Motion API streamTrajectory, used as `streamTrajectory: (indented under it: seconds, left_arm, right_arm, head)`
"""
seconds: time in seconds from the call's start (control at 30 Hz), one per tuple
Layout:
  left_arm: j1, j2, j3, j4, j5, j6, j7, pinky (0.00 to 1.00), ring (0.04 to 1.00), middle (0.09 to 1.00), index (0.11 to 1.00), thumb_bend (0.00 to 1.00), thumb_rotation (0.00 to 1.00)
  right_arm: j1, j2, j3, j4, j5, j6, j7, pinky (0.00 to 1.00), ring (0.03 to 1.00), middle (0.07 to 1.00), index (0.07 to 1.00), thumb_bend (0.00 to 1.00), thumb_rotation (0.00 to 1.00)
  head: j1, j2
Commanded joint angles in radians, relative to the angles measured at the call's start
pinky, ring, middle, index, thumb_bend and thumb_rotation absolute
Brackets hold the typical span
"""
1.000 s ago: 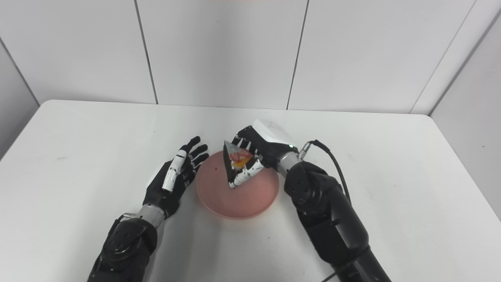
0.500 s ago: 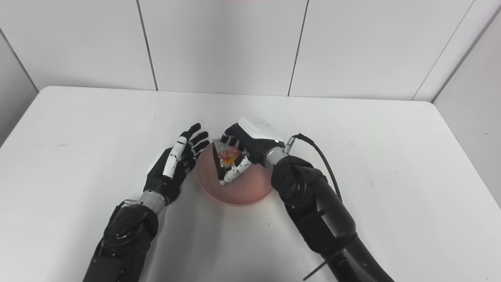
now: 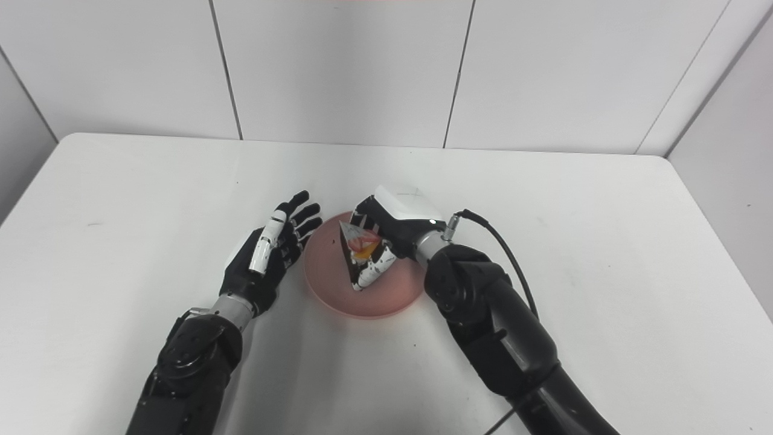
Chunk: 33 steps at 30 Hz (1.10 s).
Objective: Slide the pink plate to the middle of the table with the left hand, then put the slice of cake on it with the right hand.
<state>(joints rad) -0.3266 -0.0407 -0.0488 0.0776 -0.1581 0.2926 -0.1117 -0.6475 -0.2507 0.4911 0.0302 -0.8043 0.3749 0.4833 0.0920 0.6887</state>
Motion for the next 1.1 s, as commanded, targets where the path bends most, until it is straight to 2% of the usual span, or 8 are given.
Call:
streamTrajectory:
  seconds: [0.0,0.03,0.1,0.13,0.27,0.5,0.93,1.07]
  left_arm:
    - [0.033,0.001,-0.004,0.012,0.009,0.075,0.009,0.88,0.905,0.914,0.911,0.39,1.00]
    - [0.032,0.001,-0.004,0.013,0.008,0.075,0.009,0.88,0.905,0.914,0.911,0.39,1.00]
    - [0.033,0.001,-0.003,0.014,0.007,0.071,0.007,0.87,0.904,0.914,0.910,0.40,1.00]
    - [0.033,0.001,-0.004,0.015,0.007,0.068,0.007,0.87,0.902,0.915,0.909,0.40,1.00]
    - [0.034,0.000,-0.006,0.011,0.012,0.067,0.009,0.86,0.896,0.916,0.900,0.40,1.00]
    - [0.033,0.000,-0.005,0.012,0.007,0.071,0.007,0.86,0.916,0.941,0.906,0.41,1.00]
    - [0.034,0.001,-0.001,0.007,0.001,0.073,0.005,0.89,0.927,0.944,0.912,0.39,1.00]
    - [0.035,0.003,0.001,0.006,0.000,0.073,0.004,0.89,0.912,0.928,0.908,0.40,1.00]
  right_arm:
    - [-0.036,-0.013,0.003,-0.036,-0.019,0.015,0.032,0.41,0.499,0.581,0.621,0.58,0.27]
    - [-0.041,-0.016,0.013,-0.041,-0.035,0.032,0.060,0.42,0.513,0.594,0.664,0.61,0.31]
    - [-0.050,-0.024,0.033,-0.047,-0.064,0.058,0.115,0.40,0.512,0.618,0.765,0.73,0.53]
    - [-0.055,-0.027,0.040,-0.048,-0.077,0.067,0.141,0.45,0.610,0.724,0.851,0.80,0.66]
    - [-0.063,-0.040,0.048,-0.058,-0.071,0.079,0.231,0.69,0.901,0.965,0.988,0.94,0.87]
    - [-0.051,-0.041,0.018,-0.072,-0.020,0.056,0.242,0.87,1.000,1.000,1.000,1.00,0.90]
    - [-0.075,-0.079,0.023,-0.188,-0.026,0.076,0.312,0.93,1.000,1.000,1.000,0.98,0.87]
    - [-0.095,-0.093,0.002,-0.263,-0.028,0.074,0.336,0.86,0.977,1.000,1.000,1.00,0.89]
  head:
    - [0.000,0.000]
    - [0.000,0.000]
    - [0.000,0.000]
    - [0.000,0.000]
    - [0.001,0.001]
    - [0.000,0.002]
    - [-0.007,0.002]
    - [-0.012,-0.001]
